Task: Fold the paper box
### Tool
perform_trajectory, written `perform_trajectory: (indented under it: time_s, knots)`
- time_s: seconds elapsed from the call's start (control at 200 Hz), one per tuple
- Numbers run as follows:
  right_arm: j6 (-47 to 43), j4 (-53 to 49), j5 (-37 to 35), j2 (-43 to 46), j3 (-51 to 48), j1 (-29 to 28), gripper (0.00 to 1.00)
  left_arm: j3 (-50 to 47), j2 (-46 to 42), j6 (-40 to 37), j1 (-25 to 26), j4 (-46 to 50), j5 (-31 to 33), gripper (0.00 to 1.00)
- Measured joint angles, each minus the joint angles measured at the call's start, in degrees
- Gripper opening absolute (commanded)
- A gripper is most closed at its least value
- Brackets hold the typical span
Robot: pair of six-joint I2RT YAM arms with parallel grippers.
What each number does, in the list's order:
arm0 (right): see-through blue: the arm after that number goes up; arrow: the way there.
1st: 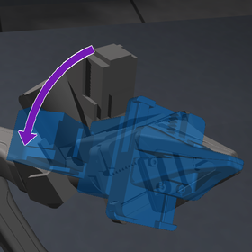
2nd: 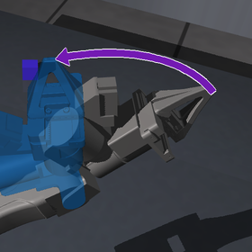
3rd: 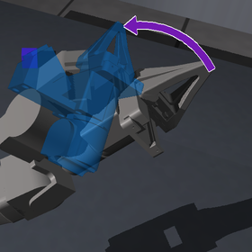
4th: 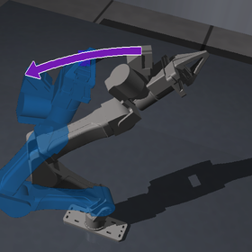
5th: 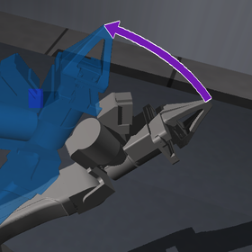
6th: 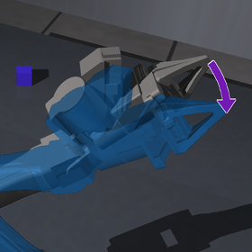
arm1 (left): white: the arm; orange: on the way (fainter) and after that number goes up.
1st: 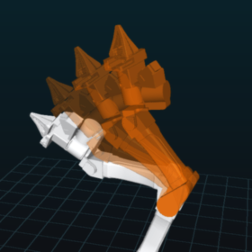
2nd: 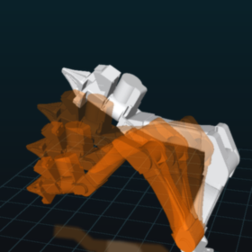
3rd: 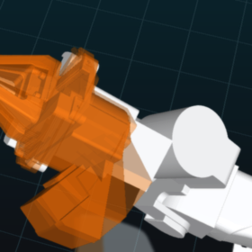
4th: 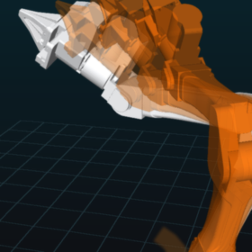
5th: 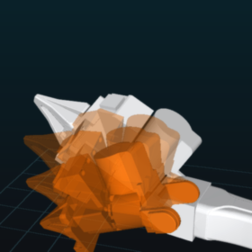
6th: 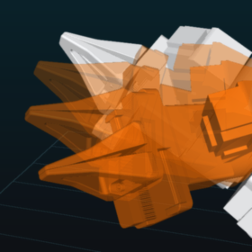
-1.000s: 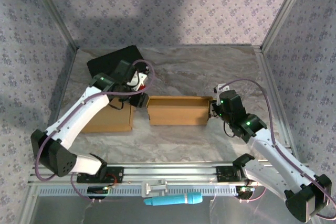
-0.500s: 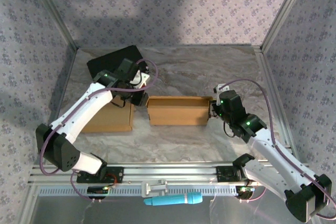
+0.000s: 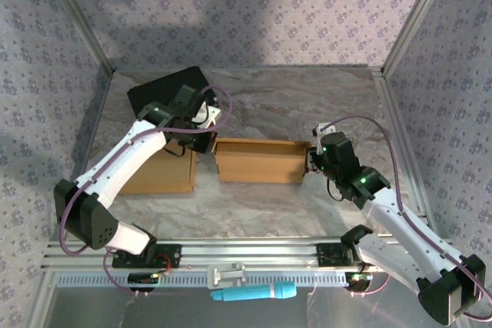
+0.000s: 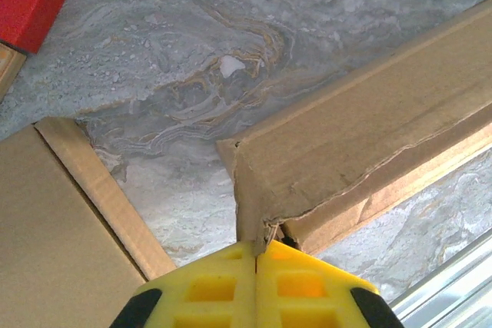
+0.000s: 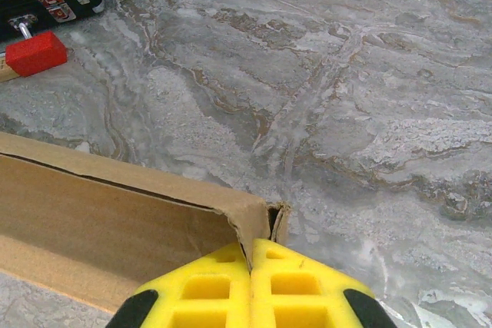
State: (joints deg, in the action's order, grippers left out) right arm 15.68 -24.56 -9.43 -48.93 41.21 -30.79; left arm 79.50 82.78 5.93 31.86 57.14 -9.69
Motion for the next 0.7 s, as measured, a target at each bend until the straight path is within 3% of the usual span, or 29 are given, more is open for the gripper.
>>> perform_trajectory:
  time_s: [0.7]
  knots:
    - [0.0, 0.0, -1.1, -1.1, 0.6, -0.5, 0.0, 4.1, 3.3, 14.8, -1.2, 3.6, -8.2, 0.0]
